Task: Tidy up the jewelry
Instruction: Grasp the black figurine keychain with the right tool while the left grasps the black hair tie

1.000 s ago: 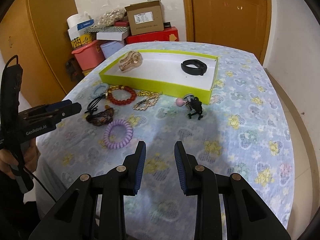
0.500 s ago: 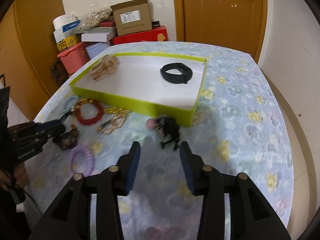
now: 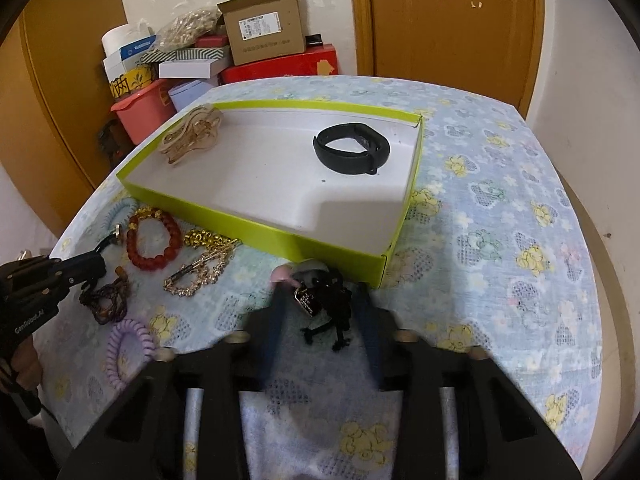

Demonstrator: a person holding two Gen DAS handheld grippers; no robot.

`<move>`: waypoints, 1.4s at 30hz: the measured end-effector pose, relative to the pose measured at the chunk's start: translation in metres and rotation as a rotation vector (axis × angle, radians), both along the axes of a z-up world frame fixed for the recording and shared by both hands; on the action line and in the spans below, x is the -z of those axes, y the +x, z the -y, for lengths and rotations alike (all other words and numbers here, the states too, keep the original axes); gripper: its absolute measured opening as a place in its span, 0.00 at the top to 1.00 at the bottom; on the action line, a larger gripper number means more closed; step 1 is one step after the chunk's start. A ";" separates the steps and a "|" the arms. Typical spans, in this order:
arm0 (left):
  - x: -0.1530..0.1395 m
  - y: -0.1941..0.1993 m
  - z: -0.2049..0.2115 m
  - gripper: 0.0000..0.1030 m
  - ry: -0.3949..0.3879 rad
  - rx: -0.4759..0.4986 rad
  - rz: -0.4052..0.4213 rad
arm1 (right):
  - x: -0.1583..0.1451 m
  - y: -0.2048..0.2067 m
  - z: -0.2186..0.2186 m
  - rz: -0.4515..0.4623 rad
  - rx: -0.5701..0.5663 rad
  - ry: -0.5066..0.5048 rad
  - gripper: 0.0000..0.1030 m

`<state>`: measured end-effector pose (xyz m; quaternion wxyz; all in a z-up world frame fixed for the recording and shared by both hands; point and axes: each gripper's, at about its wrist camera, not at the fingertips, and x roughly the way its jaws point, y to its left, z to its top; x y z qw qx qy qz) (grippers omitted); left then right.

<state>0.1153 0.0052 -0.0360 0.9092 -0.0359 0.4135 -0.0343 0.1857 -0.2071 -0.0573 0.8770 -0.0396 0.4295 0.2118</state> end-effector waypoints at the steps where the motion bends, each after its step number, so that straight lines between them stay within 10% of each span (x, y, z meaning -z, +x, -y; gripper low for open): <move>1: 0.000 0.000 0.000 0.96 -0.002 -0.001 -0.001 | 0.000 -0.001 0.000 -0.001 0.001 -0.001 0.77; 42: -0.069 -0.023 0.004 0.98 -0.088 0.052 0.128 | -0.056 -0.064 0.011 0.102 -0.028 0.108 0.84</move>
